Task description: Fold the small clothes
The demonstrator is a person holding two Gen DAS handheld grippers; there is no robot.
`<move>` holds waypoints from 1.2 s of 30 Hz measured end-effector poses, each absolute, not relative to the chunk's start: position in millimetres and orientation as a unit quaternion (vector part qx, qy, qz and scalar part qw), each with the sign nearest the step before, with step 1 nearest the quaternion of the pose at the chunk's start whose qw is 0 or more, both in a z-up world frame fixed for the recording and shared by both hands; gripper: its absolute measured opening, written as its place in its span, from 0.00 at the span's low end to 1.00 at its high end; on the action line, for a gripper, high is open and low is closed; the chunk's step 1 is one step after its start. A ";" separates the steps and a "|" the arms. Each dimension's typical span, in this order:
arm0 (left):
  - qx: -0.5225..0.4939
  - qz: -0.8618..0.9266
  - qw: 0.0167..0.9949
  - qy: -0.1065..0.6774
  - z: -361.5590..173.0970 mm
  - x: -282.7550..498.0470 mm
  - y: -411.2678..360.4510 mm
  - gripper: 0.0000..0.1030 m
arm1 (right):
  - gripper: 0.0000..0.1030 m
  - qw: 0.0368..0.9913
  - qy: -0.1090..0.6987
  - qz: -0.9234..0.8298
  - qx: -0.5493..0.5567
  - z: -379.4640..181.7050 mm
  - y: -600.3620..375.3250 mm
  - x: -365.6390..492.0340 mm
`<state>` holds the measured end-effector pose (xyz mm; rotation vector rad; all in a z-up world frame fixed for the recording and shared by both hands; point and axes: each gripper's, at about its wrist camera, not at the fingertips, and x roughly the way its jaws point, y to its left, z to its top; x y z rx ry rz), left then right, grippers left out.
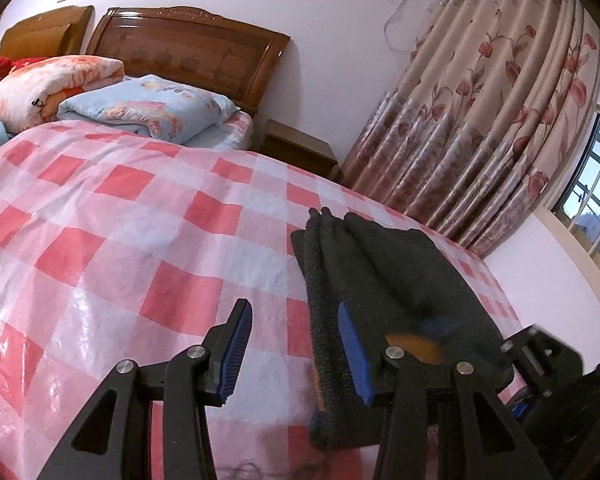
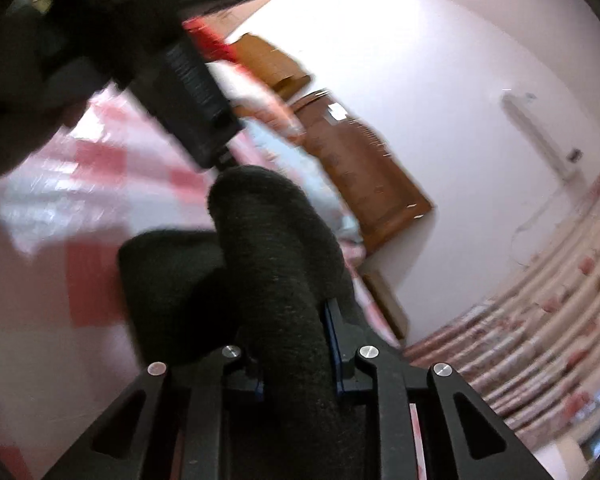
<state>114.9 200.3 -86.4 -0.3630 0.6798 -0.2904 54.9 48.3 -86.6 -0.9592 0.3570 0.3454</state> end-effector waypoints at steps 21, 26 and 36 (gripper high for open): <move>-0.015 -0.250 0.899 0.360 -51.9 157.4 60.2 0.44 | 0.00 0.941 0.266 0.172 -0.122 -18.8 -86.9 51.5; -0.028 -0.254 0.901 0.351 -79.8 138.4 76.6 0.35 | 1.00 0.920 0.272 0.207 -0.192 -64.5 -63.3 43.9; -0.036 -0.239 0.897 0.371 -56.7 142.4 73.6 0.30 | 1.00 0.901 0.303 0.261 -0.169 -39.8 -80.1 41.0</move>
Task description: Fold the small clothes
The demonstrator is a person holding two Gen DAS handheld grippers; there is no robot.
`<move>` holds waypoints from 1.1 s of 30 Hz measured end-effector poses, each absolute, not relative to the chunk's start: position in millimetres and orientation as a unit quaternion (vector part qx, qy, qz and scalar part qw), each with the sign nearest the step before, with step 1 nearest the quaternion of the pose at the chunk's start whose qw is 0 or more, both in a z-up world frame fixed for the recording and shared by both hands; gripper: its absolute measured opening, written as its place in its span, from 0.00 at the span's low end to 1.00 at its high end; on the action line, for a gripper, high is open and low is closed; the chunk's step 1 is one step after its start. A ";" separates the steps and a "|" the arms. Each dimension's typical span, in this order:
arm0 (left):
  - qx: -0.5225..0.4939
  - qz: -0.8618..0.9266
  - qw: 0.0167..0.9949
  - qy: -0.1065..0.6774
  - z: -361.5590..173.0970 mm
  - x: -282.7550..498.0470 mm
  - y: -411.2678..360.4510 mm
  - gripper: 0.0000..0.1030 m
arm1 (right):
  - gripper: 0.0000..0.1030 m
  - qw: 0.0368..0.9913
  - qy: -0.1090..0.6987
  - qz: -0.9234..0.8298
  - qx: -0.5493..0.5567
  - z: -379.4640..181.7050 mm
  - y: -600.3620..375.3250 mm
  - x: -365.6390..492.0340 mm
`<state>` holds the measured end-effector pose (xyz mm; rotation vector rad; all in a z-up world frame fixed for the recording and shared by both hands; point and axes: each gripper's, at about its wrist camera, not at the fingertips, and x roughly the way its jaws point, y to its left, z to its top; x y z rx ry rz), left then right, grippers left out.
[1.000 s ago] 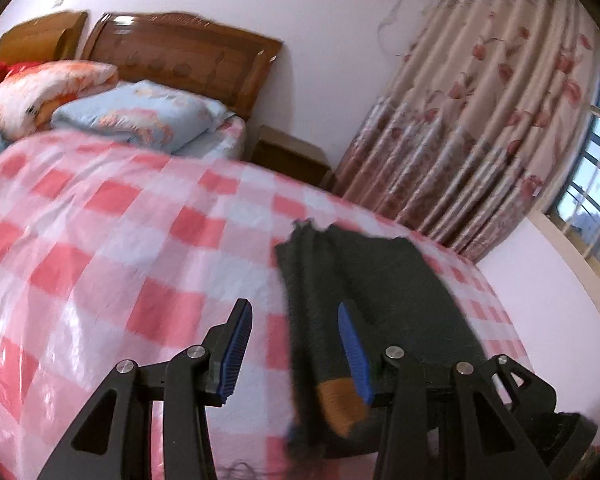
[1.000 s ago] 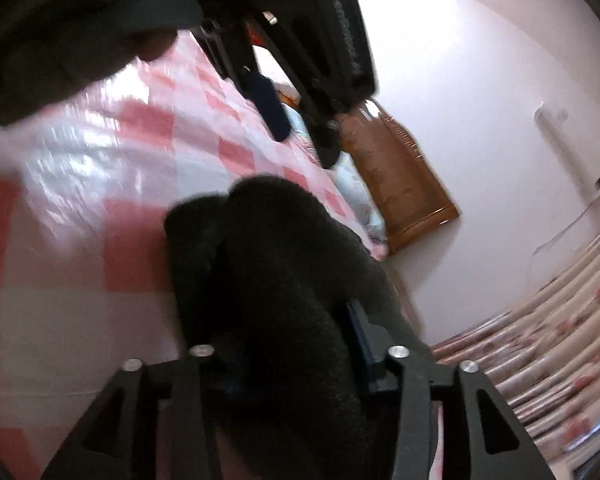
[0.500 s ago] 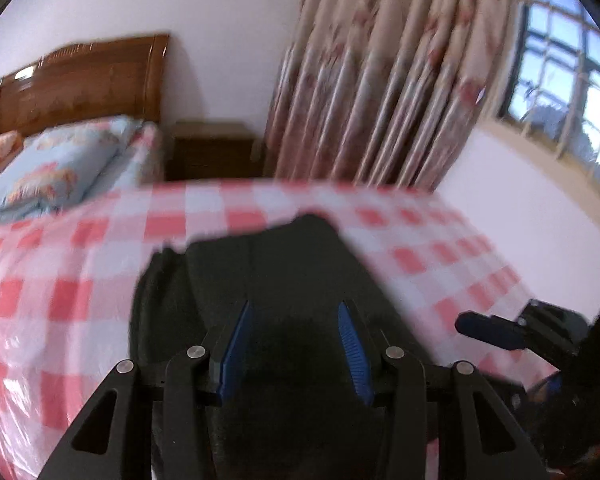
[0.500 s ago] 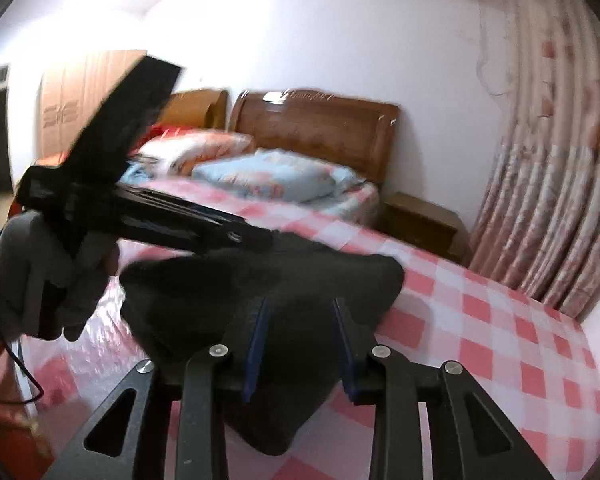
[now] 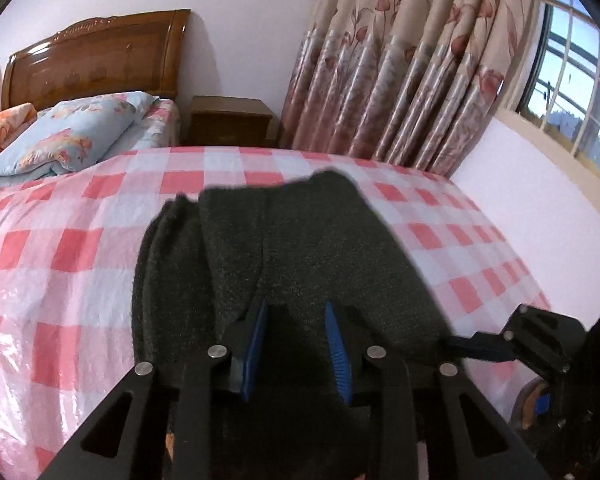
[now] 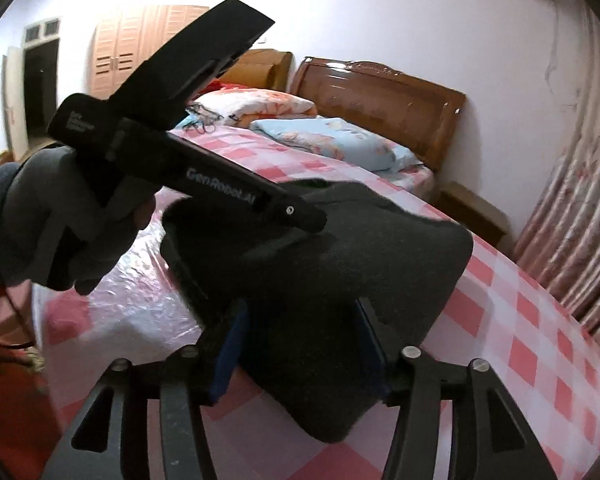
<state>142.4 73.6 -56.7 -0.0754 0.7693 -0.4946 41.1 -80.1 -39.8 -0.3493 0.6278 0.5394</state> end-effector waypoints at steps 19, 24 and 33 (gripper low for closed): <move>-0.085 -0.235 0.900 0.357 -89.2 195.2 78.7 0.31 | 0.37 0.921 0.336 0.190 -0.047 -32.1 -133.0 165.6; -0.070 -0.224 0.907 0.350 -91.7 187.7 77.0 0.31 | 0.64 0.898 0.402 0.180 -0.008 -60.1 -136.4 223.3; -0.070 -0.225 0.908 0.347 -89.3 190.7 73.7 0.31 | 1.00 0.891 0.423 0.163 -0.023 -62.2 -143.8 262.5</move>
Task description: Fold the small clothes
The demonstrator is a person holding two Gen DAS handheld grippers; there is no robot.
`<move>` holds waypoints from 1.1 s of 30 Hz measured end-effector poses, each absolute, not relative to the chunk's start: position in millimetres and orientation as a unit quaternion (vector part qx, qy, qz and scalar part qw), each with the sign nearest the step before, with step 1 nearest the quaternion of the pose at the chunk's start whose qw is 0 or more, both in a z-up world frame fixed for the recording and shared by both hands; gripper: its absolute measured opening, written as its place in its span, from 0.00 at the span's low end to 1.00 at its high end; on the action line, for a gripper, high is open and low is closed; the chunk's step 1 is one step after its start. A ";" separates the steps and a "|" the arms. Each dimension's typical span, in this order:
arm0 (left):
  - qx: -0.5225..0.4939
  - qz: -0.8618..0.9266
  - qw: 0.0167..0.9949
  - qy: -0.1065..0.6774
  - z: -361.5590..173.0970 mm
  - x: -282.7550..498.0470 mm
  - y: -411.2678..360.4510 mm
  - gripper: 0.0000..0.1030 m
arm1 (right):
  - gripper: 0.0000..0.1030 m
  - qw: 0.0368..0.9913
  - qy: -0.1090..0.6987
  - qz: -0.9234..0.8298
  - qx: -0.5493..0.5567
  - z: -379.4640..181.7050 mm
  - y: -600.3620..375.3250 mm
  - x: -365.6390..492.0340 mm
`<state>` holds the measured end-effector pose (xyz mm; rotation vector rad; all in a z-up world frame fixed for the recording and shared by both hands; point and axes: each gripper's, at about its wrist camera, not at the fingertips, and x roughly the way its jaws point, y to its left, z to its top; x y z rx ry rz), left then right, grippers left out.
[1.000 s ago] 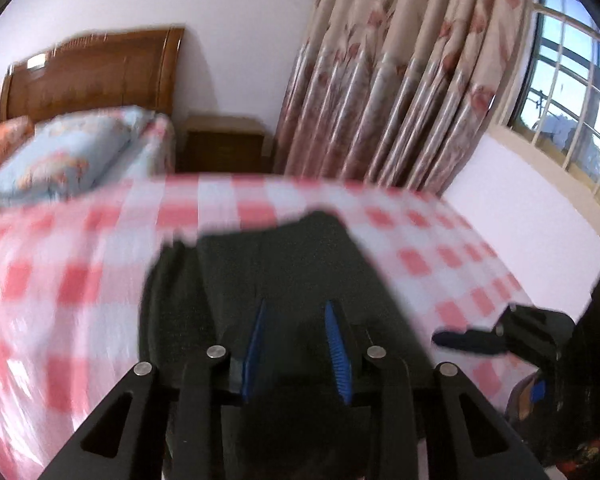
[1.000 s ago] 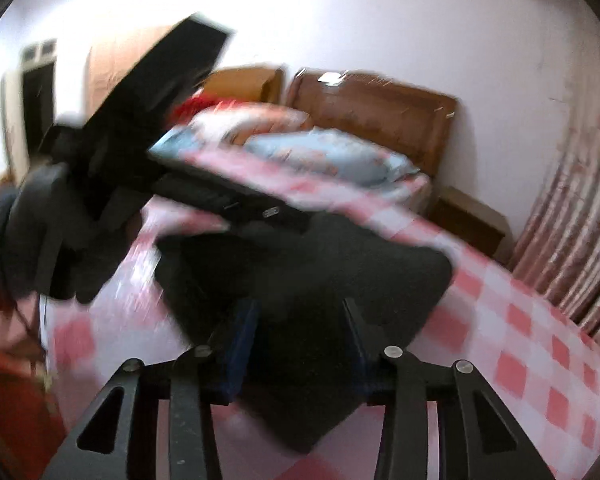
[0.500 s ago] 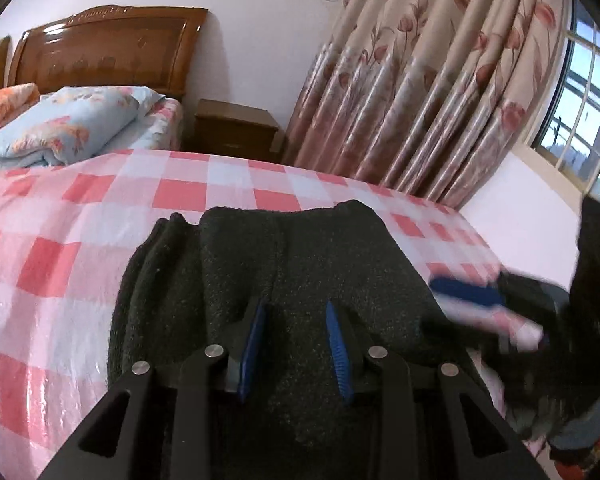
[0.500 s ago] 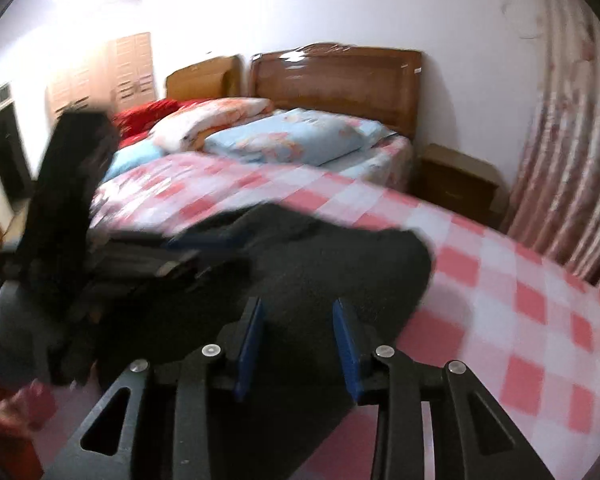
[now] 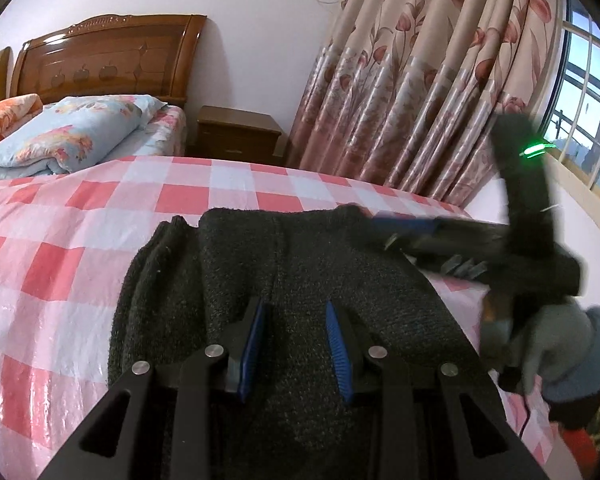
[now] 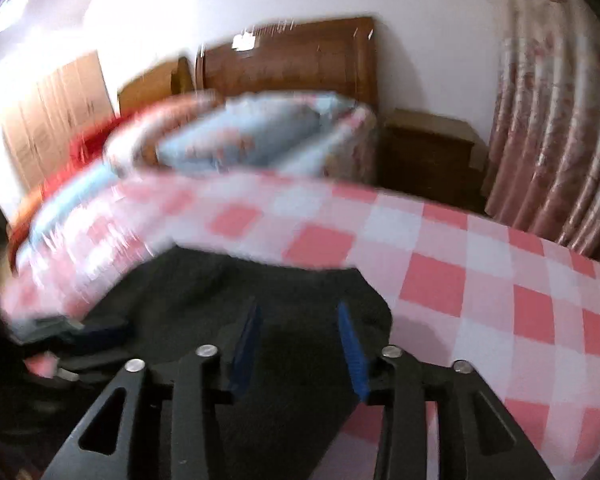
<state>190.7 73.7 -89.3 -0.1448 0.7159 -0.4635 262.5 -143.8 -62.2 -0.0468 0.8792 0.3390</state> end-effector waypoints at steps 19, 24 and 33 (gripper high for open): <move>-0.069 -0.213 0.904 0.363 -83.0 186.3 72.6 0.31 | 1.00 0.921 0.364 0.127 -0.062 -29.1 -121.2 137.6; -0.043 -0.180 0.915 0.358 -74.3 162.9 72.7 0.31 | 1.00 0.908 0.363 0.170 -0.119 -47.1 -88.2 105.2; -0.030 -0.169 0.915 0.365 -83.5 137.2 88.0 0.41 | 1.00 0.910 0.354 0.161 -0.146 -51.4 -75.7 90.5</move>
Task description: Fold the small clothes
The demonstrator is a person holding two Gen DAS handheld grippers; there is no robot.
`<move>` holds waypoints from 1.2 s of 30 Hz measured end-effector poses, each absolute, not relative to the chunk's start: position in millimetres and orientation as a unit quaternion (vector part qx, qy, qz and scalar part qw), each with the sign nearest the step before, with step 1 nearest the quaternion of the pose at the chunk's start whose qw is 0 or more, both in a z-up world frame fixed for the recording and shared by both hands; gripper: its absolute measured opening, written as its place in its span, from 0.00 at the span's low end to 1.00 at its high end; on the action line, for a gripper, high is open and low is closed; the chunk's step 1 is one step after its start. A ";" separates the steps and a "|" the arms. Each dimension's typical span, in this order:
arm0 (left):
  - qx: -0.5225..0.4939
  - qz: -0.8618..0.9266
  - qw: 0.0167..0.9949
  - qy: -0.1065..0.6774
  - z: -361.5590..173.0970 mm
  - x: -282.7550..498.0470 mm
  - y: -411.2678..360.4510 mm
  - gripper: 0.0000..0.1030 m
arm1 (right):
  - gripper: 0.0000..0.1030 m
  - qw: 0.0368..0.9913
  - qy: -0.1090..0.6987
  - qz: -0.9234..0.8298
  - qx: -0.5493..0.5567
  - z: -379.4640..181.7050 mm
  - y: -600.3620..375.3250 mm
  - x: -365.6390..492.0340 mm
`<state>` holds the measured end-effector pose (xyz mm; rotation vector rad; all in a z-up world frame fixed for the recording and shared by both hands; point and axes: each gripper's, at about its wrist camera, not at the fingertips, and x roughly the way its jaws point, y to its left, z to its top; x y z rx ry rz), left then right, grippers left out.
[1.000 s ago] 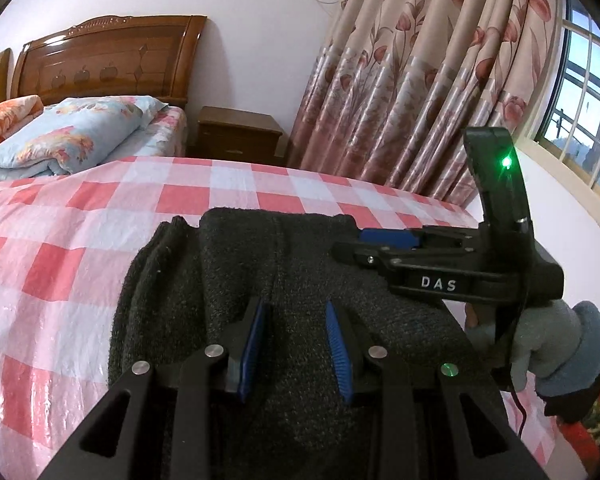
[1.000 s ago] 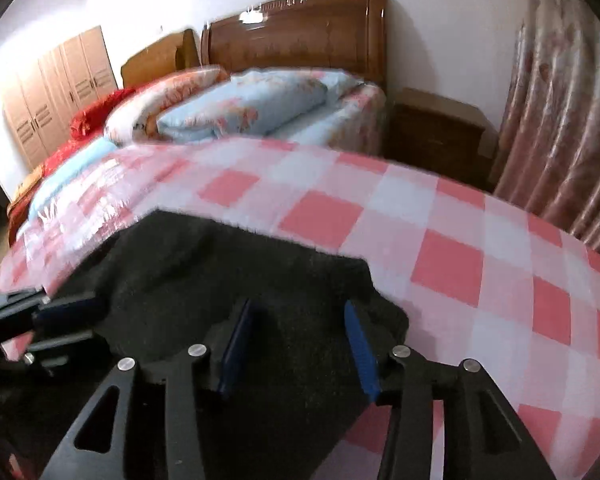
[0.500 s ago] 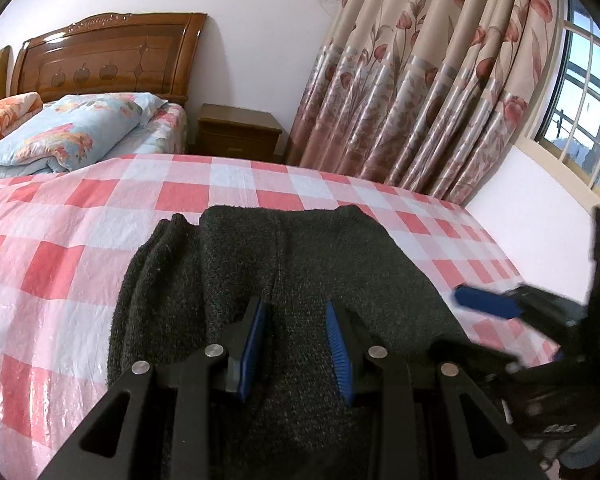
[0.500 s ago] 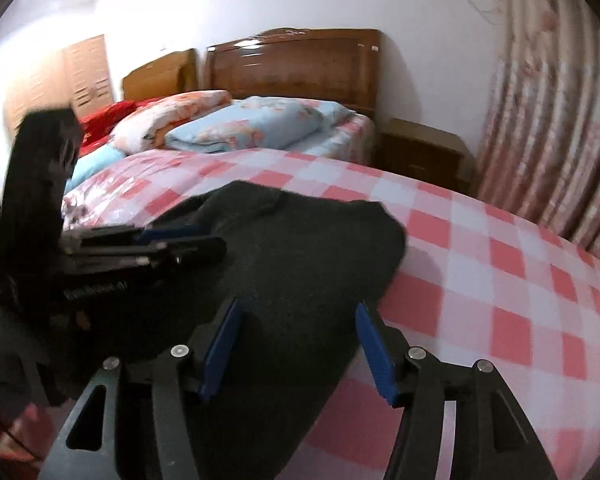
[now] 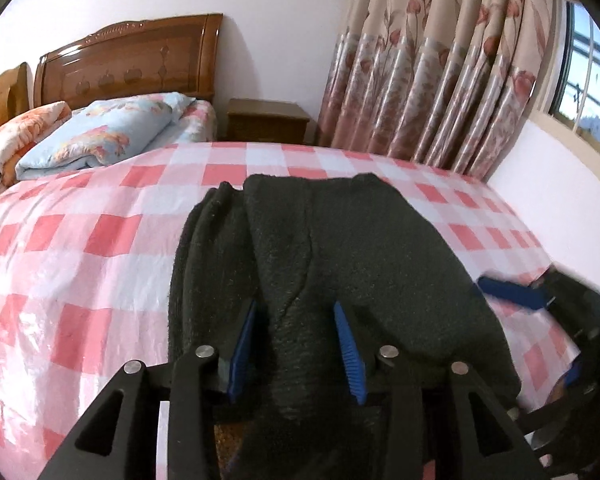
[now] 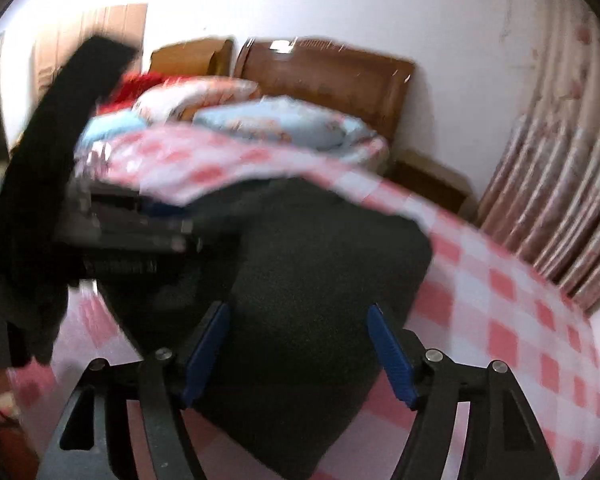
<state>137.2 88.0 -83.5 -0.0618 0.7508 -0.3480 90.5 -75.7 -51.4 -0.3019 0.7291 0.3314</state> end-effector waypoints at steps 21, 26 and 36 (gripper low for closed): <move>-0.014 -0.168 0.918 0.358 -84.1 132.1 86.4 0.42 | 1.00 0.910 0.350 0.158 -0.157 -58.4 -75.7 84.5; -0.009 -0.165 0.918 0.361 -83.2 131.4 84.9 0.42 | 1.00 0.906 0.357 0.162 -0.159 -58.1 -75.5 85.2; 0.003 -0.152 0.916 0.371 -77.1 116.3 82.6 0.43 | 1.00 0.879 0.413 0.187 -0.146 -48.0 -82.5 84.2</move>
